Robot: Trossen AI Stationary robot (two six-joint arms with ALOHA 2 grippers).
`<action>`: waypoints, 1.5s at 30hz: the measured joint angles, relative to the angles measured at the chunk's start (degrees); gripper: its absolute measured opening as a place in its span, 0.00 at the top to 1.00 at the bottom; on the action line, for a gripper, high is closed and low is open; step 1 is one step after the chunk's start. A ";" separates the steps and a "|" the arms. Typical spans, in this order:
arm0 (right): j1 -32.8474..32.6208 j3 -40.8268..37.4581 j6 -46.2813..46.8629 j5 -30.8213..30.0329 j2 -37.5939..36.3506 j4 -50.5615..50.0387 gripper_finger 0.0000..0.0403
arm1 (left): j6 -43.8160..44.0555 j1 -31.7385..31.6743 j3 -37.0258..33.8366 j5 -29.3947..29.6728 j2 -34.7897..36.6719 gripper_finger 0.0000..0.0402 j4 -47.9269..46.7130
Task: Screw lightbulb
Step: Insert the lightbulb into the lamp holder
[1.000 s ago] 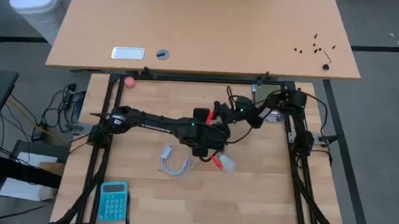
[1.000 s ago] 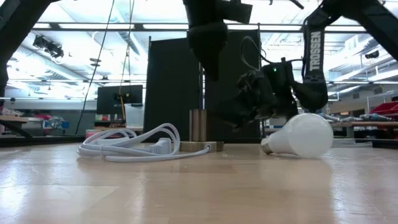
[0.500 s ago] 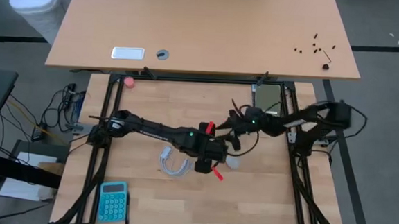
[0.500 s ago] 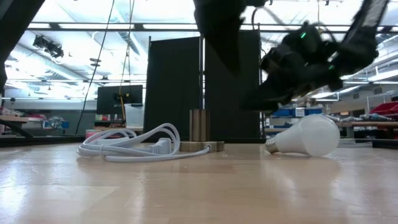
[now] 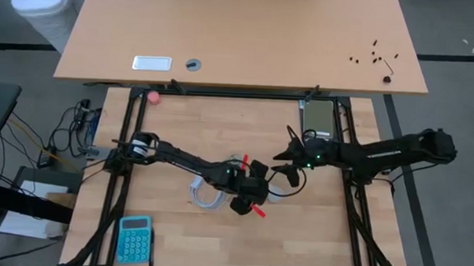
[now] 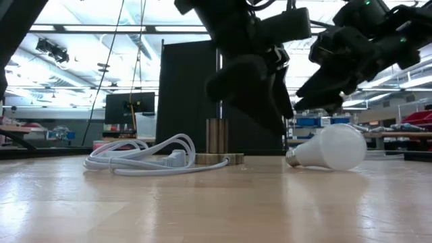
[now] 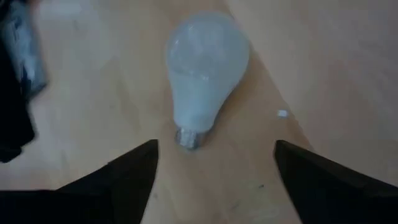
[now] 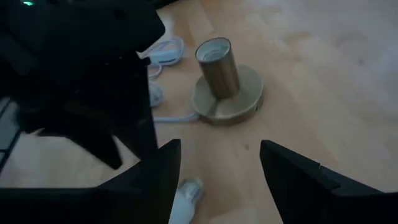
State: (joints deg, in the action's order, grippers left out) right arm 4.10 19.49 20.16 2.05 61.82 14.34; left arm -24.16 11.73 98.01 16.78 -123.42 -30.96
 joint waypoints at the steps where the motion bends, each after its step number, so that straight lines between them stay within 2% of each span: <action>1: -0.38 0.00 0.75 0.00 -0.75 -1.31 0.43 | -1.47 0.00 -0.71 -0.07 0.00 0.19 1.30; 5: -2.43 0.02 4.49 0.31 -3.03 -8.43 0.43 | -4.08 -0.21 -2.81 -1.68 0.00 0.19 5.94; 8: -5.03 0.02 7.27 -0.39 -3.23 -14.66 0.43 | -4.25 -0.46 -3.83 -5.10 0.00 0.19 8.91; 12: -8.56 0.02 11.54 -0.96 -2.45 -18.25 0.43 | -8.41 -0.52 -5.54 -5.76 0.00 0.19 12.02; 18: -13.88 0.02 17.21 -1.41 0.16 -18.24 0.43 | -13.33 -0.75 -8.00 -5.78 0.00 0.19 17.11; 25: -18.29 0.05 21.96 -7.51 3.44 -17.89 0.43 | -19.04 -1.22 -9.39 -5.73 -0.81 0.19 21.17; 28: -18.71 0.07 23.11 -10.03 5.49 -17.94 0.43 | -18.93 -1.40 -9.47 -5.34 -2.24 0.19 23.15; 34: -18.67 0.07 23.84 -10.34 9.71 -15.67 0.43 | -18.72 -1.59 -9.50 -0.91 -4.19 0.19 27.19; 45: -18.19 0.09 24.54 -10.59 12.65 -9.98 0.43 | -17.42 -1.77 -9.43 -3.63 -4.63 0.22 29.54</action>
State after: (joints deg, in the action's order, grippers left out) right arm -14.08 19.57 44.70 -8.55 74.47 4.36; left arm -41.58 9.96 88.58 13.16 -128.05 -1.42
